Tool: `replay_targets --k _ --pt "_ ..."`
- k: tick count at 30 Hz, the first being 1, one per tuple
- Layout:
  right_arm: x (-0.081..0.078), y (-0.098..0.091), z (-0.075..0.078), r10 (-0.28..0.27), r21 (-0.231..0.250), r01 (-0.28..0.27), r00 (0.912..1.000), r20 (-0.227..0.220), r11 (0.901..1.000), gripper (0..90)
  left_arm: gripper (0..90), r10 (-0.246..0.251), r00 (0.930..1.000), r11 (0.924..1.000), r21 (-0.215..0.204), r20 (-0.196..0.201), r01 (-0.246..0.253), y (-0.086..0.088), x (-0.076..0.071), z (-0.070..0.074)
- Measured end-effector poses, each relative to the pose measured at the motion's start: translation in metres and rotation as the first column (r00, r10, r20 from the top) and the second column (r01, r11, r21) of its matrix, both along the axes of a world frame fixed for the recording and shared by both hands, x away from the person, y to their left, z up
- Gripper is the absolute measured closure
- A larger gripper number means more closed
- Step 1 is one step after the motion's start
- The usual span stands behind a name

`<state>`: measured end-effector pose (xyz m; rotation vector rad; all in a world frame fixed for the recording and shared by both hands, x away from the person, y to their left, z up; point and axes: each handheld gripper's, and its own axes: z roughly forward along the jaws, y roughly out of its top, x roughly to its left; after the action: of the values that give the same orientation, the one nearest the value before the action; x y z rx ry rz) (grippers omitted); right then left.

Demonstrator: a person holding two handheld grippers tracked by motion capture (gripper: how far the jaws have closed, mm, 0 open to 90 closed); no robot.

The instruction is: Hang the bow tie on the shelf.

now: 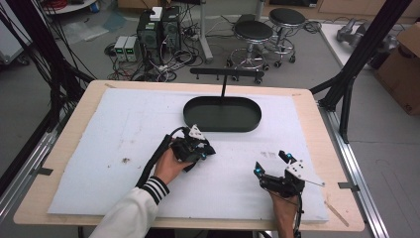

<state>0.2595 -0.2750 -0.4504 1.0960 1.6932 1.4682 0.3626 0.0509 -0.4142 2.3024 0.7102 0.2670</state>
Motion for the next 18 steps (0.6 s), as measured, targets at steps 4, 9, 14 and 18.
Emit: replay_targets --k 4,9,14,18 --pt "0.000 0.000 0.000 0.000 -0.001 0.000 1.0000 0.001 1.0000 3.4 77.9 0.000 0.9999 0.9999 -0.014 0.016 0.000 0.003 -0.001 0.004" --pt "0.000 0.000 0.000 0.000 0.002 0.000 1.0000 -0.002 1.0000 3.4 77.9 0.002 0.9988 0.9981 -0.062 0.048 0.001 0.006 -0.002 0.009" --pt "0.000 0.000 0.000 0.001 0.004 -0.001 1.0000 -0.005 1.0000 3.4 77.9 0.015 0.9920 0.9960 -0.089 0.125 -0.004 0.009 -0.004 0.016" --pt "0.000 0.000 0.000 0.001 0.001 -0.001 1.0000 -0.002 1.0000 3.4 77.9 0.024 0.9863 0.9929 -0.119 0.163 -0.005 0.012 -0.004 0.019"
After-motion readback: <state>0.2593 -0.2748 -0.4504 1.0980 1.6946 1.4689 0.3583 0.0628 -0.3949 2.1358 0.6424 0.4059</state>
